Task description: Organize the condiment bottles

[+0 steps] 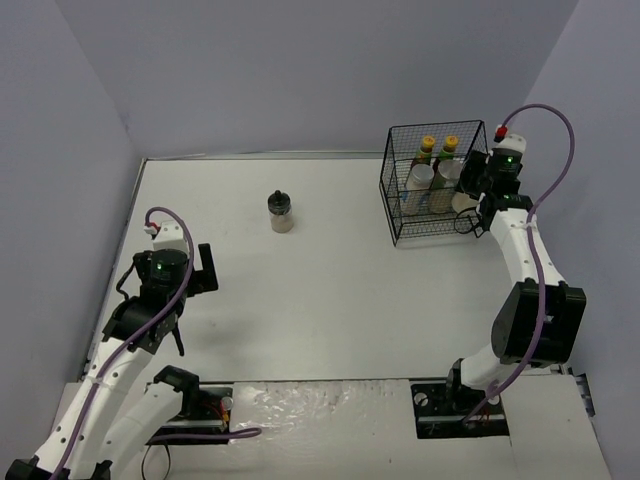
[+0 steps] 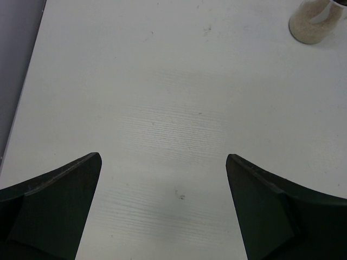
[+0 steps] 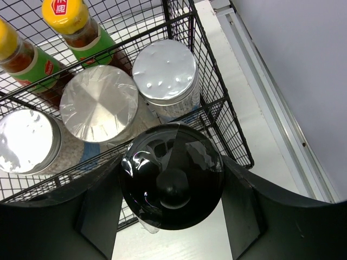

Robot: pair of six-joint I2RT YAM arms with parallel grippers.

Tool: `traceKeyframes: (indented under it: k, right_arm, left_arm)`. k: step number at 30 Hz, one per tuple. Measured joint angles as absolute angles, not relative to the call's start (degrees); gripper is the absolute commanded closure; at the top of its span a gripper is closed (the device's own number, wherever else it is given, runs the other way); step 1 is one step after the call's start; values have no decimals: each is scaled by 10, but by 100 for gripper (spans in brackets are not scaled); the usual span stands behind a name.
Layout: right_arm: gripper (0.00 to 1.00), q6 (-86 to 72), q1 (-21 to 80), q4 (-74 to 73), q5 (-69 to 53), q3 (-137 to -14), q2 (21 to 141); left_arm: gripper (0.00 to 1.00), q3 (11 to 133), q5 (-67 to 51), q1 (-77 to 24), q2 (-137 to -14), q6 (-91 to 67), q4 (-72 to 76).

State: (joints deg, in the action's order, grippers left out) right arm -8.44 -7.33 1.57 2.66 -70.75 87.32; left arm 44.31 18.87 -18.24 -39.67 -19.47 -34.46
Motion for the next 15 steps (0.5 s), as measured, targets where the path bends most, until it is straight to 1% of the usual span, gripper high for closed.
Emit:
traceKeyframes:
  k: [8,11,13,15]
  right_arm:
    - [100,-74,-79,29,25,-709,911]
    - [98,-71,-79,33,25,-708,923]
    - [95,-69,-79,36,25,-708,929]
    - [86,-64,-79,42,25,-705,935]
  left_arm:
    - [3,443,188,-182,-400,-192,-344]
    - [3,443,184,-182,-401,-191,-344]
    - [3,443,183,-182,-401,-191,-344]
    - [3,443,182,-182,-401,-191,-344]
